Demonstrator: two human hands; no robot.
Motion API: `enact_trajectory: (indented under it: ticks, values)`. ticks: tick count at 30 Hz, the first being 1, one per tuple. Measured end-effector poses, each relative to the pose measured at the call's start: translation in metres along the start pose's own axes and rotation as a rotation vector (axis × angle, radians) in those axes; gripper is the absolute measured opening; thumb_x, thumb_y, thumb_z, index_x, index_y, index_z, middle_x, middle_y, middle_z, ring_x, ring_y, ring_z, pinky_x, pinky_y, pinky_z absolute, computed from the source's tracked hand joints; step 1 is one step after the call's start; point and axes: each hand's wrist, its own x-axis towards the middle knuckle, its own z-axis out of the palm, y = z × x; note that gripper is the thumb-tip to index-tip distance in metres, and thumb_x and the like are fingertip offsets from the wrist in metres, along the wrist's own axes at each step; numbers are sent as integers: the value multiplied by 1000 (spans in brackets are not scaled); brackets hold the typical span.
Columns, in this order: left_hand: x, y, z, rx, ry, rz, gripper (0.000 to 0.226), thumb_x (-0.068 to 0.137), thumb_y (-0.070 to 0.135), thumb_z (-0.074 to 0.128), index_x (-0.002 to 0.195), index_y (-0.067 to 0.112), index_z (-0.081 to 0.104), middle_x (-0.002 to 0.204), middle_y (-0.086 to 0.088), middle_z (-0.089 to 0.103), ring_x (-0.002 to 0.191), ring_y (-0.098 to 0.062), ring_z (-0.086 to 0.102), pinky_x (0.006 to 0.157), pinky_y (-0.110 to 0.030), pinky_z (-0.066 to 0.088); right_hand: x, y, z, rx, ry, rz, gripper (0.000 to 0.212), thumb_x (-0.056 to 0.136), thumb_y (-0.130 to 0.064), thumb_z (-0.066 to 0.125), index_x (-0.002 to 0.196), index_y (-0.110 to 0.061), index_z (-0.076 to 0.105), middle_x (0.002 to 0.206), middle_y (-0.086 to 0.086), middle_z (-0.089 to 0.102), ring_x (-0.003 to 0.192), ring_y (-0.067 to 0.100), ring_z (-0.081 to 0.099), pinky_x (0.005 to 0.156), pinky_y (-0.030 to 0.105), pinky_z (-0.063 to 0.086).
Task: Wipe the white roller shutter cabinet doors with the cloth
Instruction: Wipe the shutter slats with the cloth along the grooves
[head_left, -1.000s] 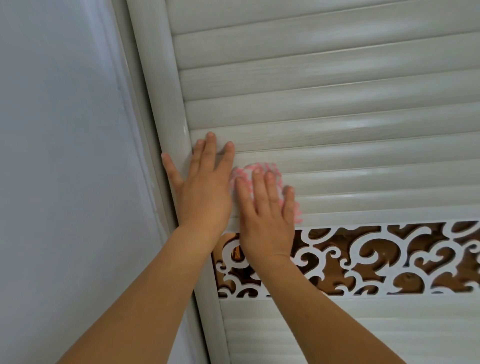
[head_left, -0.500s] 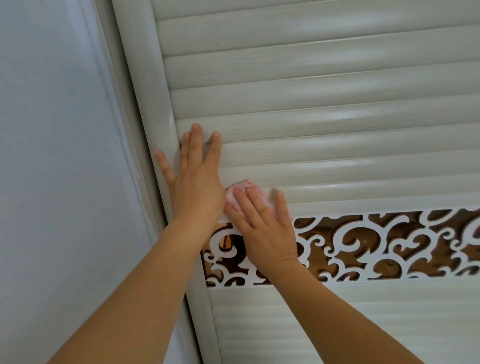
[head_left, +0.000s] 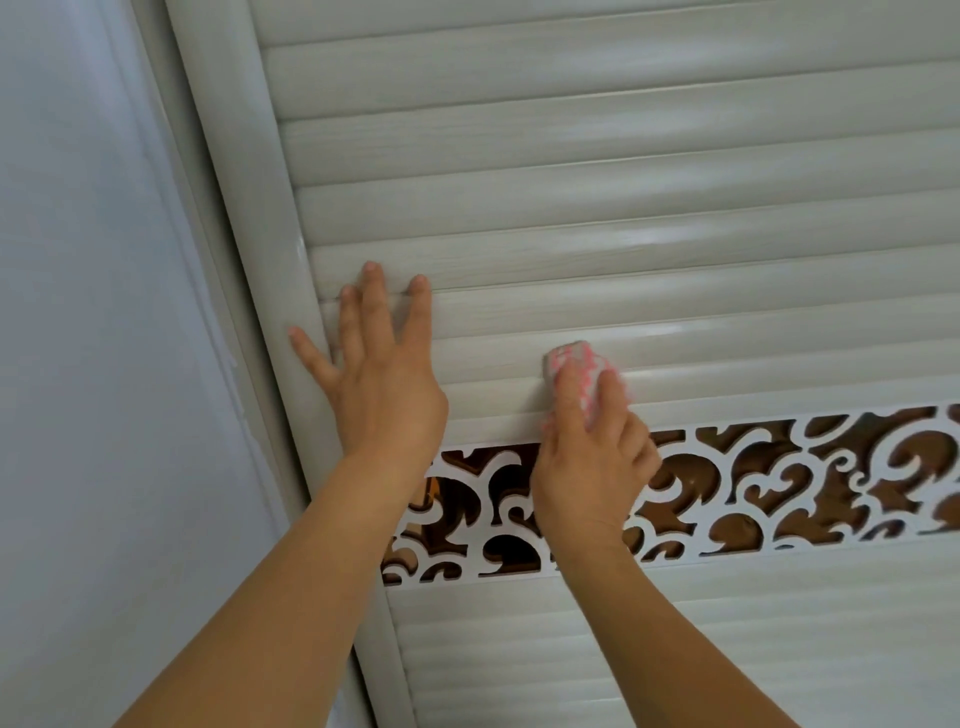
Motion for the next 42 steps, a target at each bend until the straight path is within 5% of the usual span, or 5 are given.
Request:
enact_trajectory:
  ticks: [6,12,23,37,42]
  values:
    - [-4,27,7,32,-6,147,91,78,-7,44,146,41,6,155,-5,-12,143,-24,-8,109,-61,-9,10,7,-4,-123,-7,-275,85,56,-13,80,134,-27,51,116,11,59,88,31,55,83,42,27]
    - [-2,28,5,32,7,137,91,78,-9,46,145,42,12,155,-5,-5,142,-24,-2,111,-56,-13,35,16,-23,-23,10,94,64,88,-20,57,146,-27,33,120,13,54,101,29,50,89,43,26]
    - [0,26,-4,-8,27,152,57,90,22,30,142,43,26,156,-3,7,139,-24,9,108,-51,-19,29,-29,-12,-92,47,-394,73,60,-17,68,131,-24,53,100,7,62,82,28,58,81,39,24]
    - [-5,41,2,-14,-9,25,91,72,-7,48,144,40,19,155,-4,-5,143,-21,-4,106,-61,-17,50,42,-35,-210,51,-240,83,53,-5,76,130,-25,55,100,10,62,83,31,57,81,40,23]
    - [-6,45,8,-15,-15,-9,93,71,-8,47,145,38,15,155,-5,-9,143,-22,-8,103,-61,-19,70,101,-56,-249,-21,71,68,87,-14,57,145,-33,28,126,12,50,110,31,45,95,46,24]
